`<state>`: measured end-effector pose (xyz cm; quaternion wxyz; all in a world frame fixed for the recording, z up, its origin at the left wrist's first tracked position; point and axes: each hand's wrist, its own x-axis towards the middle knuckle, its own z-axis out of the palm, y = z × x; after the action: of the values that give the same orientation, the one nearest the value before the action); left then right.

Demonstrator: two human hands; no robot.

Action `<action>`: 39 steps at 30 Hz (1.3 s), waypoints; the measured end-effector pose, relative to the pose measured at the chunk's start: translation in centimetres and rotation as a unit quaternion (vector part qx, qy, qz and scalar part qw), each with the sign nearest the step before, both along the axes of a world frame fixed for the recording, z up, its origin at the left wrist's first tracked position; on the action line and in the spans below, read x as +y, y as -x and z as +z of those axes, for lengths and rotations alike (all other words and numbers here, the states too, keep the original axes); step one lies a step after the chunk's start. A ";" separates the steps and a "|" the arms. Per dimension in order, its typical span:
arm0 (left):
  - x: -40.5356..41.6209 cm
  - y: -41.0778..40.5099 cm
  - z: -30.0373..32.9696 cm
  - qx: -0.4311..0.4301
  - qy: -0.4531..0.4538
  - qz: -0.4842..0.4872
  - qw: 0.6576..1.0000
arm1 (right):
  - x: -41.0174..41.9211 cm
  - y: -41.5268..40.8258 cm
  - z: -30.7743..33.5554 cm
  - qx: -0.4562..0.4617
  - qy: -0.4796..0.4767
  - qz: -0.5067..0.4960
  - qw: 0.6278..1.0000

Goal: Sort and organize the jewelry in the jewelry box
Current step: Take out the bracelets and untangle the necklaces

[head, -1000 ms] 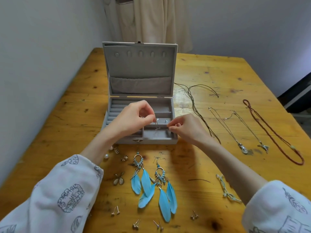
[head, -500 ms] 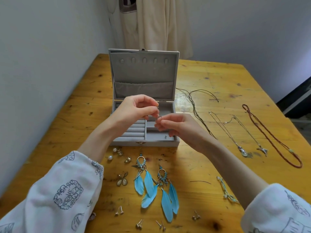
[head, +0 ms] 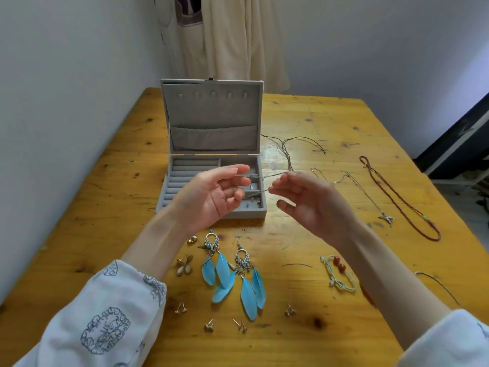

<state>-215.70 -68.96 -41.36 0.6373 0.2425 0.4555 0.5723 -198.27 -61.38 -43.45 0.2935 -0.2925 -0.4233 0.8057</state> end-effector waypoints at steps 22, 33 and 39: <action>1.2 -18.0 -1.4 0.229 0.055 -0.146 0.961 | -4.6 -18.6 -1.2 -0.169 -0.018 -0.191 0.967; 9.0 -27.0 -4.0 0.363 0.032 -0.318 0.875 | -5.4 -27.0 -4.2 -0.346 -0.052 -0.302 0.887; 10.5 -30.7 -7.1 0.523 -0.040 -0.277 0.805 | -5.2 -28.8 -6.0 -0.469 -0.100 -0.338 0.810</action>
<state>-185.01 -58.47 -48.42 0.4234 0.6465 0.6099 0.1753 -169.42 -66.56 -49.45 0.3407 -0.7280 -0.4626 0.3741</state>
